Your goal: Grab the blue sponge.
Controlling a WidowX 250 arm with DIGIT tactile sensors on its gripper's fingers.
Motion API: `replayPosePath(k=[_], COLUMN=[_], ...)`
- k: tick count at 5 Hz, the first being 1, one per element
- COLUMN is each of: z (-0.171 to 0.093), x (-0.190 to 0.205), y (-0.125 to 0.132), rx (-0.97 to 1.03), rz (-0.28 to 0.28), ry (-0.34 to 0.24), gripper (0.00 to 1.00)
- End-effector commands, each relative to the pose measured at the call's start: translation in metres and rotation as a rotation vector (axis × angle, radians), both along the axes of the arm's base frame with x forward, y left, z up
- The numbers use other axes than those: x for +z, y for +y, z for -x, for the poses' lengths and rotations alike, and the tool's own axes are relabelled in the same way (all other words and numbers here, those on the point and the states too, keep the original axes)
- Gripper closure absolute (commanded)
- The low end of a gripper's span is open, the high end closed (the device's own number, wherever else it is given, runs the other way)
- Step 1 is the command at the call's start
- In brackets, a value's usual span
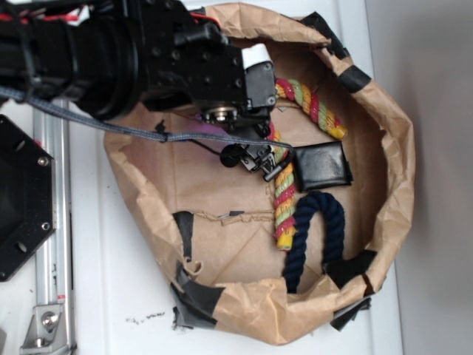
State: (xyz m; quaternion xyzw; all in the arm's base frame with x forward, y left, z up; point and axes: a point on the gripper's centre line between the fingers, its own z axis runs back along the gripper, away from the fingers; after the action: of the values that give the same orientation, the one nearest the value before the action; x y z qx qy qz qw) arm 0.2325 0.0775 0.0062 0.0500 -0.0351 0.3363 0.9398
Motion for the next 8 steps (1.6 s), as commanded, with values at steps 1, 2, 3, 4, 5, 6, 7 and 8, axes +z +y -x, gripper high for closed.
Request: replayPosePath(k=[1,2,3,4,5,6,7,8], z=[0.021,0.02,0.016,0.006,0.0,-0.003,-0.003,-0.001], x=[0.015,0.02,0.021,0.022,0.022,0.023,0.024,0.024], y=[0.025,0.045,0.045,0.049,0.049,0.049,0.048,0.047], rx=[0.074,0.163,0.154,0.179,0.183,0.203,0.189,0.165], rz=[-0.093,-0.138,-0.149,-0.131,-0.118,-0.122,-0.126,-0.126], ry=[-0.034,-0.034,-0.03,-0.025,-0.017,-0.009,-0.01,-0.007], gripper=[0.0,0.0,0.0,0.0,0.0,1.0,1.0,1.0])
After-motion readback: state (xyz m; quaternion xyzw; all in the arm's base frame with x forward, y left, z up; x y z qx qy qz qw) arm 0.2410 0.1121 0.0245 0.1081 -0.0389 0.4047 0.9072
